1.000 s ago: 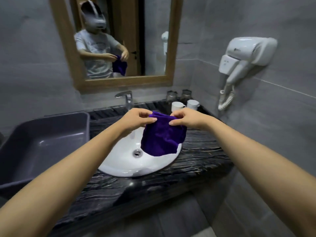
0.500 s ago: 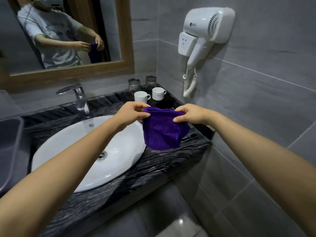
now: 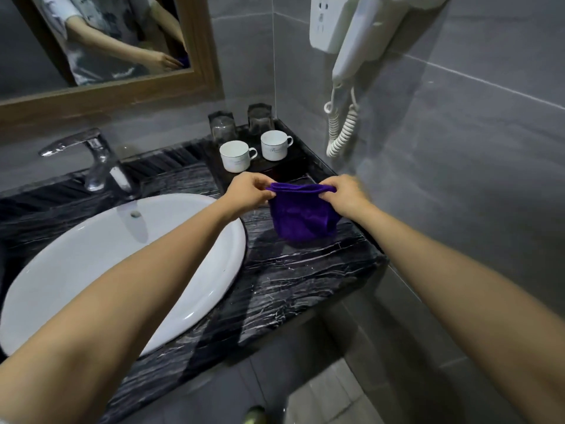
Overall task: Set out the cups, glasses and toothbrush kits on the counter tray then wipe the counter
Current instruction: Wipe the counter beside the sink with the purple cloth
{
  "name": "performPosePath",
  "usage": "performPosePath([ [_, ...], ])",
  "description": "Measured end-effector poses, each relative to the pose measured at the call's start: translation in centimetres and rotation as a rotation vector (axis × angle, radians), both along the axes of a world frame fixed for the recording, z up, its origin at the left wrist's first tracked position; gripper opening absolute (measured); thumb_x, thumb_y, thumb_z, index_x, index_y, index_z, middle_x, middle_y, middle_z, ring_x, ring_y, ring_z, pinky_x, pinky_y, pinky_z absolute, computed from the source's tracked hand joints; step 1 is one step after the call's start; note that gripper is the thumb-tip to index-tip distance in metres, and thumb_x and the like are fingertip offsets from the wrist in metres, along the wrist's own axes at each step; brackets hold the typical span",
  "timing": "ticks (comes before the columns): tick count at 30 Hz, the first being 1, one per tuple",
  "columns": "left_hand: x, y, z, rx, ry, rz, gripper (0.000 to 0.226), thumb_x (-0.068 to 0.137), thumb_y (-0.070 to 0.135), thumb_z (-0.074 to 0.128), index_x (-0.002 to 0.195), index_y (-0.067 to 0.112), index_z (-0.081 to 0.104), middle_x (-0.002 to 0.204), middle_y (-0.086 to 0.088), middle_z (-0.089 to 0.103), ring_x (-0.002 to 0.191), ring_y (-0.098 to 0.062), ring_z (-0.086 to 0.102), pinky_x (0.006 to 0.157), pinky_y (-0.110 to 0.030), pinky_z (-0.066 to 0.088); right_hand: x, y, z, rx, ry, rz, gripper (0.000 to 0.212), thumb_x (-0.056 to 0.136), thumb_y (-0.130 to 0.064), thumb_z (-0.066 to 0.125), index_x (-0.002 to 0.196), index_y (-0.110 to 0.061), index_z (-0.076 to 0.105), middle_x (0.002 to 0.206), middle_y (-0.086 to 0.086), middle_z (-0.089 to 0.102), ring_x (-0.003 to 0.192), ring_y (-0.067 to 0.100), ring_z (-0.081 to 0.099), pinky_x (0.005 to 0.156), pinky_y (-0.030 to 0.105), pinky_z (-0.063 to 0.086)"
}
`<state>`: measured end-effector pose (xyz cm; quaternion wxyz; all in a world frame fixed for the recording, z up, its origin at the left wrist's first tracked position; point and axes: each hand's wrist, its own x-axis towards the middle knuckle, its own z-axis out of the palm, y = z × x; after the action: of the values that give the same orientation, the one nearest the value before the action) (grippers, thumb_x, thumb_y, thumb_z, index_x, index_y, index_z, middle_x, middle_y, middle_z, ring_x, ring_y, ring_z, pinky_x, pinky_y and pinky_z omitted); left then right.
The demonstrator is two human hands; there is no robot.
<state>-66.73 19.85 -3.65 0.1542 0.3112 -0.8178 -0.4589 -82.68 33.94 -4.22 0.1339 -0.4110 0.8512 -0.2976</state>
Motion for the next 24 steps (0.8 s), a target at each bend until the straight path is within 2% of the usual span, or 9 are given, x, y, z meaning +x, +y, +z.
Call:
performPosePath([
  [3, -1.7, -1.6, -0.1, -0.099, 0.018, -0.007, 0.019, 0.081, -0.001, 0.061, 0.094, 0.009, 0.070, 0.083, -0.004, 0.067, 0.071, -0.004, 0.060, 0.075, -0.019, 0.051, -0.7, -1.6, -0.9, -0.091, 0.045, -0.070, 0.025, 0.089, -0.013, 0.053, 0.103, -0.023, 0.072, 0.098, 0.008, 0.073, 0.092, 0.028, 0.065, 0.079, 0.037, 0.054],
  [5, -2.3, -2.6, -0.4, -0.141, 0.051, -0.002, 0.017, 0.082, -0.002, 0.061, 0.093, 0.007, 0.070, 0.084, -0.001, 0.067, 0.064, 0.008, 0.059, 0.068, -0.006, 0.048, -0.8, -2.6, -1.4, -0.146, 0.031, -0.099, 0.030, 0.090, -0.011, 0.050, 0.109, -0.023, 0.070, 0.104, 0.006, 0.073, 0.095, 0.026, 0.065, 0.081, 0.034, 0.054],
  [7, -2.3, -3.3, -1.2, -0.141, 0.062, -0.008, 0.017, 0.081, -0.002, 0.062, 0.092, 0.008, 0.070, 0.085, 0.001, 0.066, 0.063, 0.011, 0.058, 0.066, -0.002, 0.046, -1.1, -3.2, -2.4, -0.174, 0.031, -0.074, 0.032, 0.088, -0.008, 0.051, 0.110, -0.022, 0.070, 0.107, 0.005, 0.073, 0.098, 0.025, 0.066, 0.086, 0.036, 0.054],
  [12, -0.2, -4.0, -7.0, -0.003, -0.084, -0.123, 0.022, 0.077, 0.001, 0.069, 0.090, 0.019, 0.069, 0.087, -0.003, 0.068, 0.065, 0.015, 0.058, 0.082, -0.023, 0.046, -1.7, -2.7, -7.0, 0.027, 0.047, 0.162, 0.030, 0.087, -0.009, 0.058, 0.112, -0.019, 0.070, 0.115, 0.006, 0.071, 0.108, 0.025, 0.064, 0.094, 0.036, 0.050],
  [14, 1.1, -3.7, -8.6, -0.008, -0.178, -0.213, 0.023, 0.076, 0.009, 0.072, 0.098, 0.016, 0.070, 0.097, -0.005, 0.069, 0.077, 0.009, 0.059, 0.085, -0.017, 0.043, -1.6, -2.2, -8.9, 0.180, 0.121, 0.272, 0.030, 0.088, -0.013, 0.057, 0.115, -0.021, 0.068, 0.119, 0.006, 0.069, 0.113, 0.026, 0.061, 0.096, 0.037, 0.048],
  [16, 2.4, -4.0, -9.5, -0.119, -0.240, -0.235, 0.032, 0.077, 0.013, 0.072, 0.109, 0.011, 0.067, 0.112, -0.006, 0.067, 0.096, -0.005, 0.058, 0.084, -0.008, 0.039, -1.6, -1.9, -9.8, 0.324, 0.145, 0.411, 0.029, 0.086, -0.021, 0.060, 0.115, -0.021, 0.067, 0.120, 0.005, 0.066, 0.116, 0.025, 0.057, 0.100, 0.036, 0.044],
  [18, 3.4, -4.8, -10.3, -0.321, -0.251, -0.148, 0.039, 0.083, 0.014, 0.065, 0.120, 0.008, 0.060, 0.127, -0.010, 0.060, 0.117, -0.019, 0.053, 0.097, -0.019, 0.035, -1.5, -2.0, -9.5, 0.403, 0.102, 0.511, 0.039, 0.082, -0.042, 0.065, 0.114, -0.020, 0.065, 0.117, 0.002, 0.062, 0.114, 0.019, 0.053, 0.100, 0.036, 0.043],
  [21, 3.8, -5.1, -11.6, -0.449, -0.351, -0.076, 0.055, 0.090, 0.023, 0.055, 0.138, 0.003, 0.038, 0.148, -0.018, 0.035, 0.140, -0.031, 0.028, 0.115, -0.035, 0.019, -0.5, -3.4, -9.1, 0.351, 0.127, 0.462, 0.064, 0.081, -0.065, 0.051, 0.126, -0.020, 0.055, 0.126, 0.001, 0.052, 0.122, 0.019, 0.043, 0.105, 0.038, 0.038],
  [24, 3.1, -4.6, -13.1, -0.485, -0.466, -0.079, 0.071, 0.091, 0.042, 0.046, 0.143, -0.001, 0.023, 0.154, -0.022, 0.014, 0.145, -0.033, 0.009, 0.118, -0.036, 0.006, 1.2, -5.6, -10.5, 0.408, 0.181, 0.462, 0.080, 0.085, -0.068, 0.037, 0.149, -0.021, 0.024, 0.154, 0.005, 0.023, 0.145, 0.026, 0.012, 0.120, 0.042, 0.013],
])
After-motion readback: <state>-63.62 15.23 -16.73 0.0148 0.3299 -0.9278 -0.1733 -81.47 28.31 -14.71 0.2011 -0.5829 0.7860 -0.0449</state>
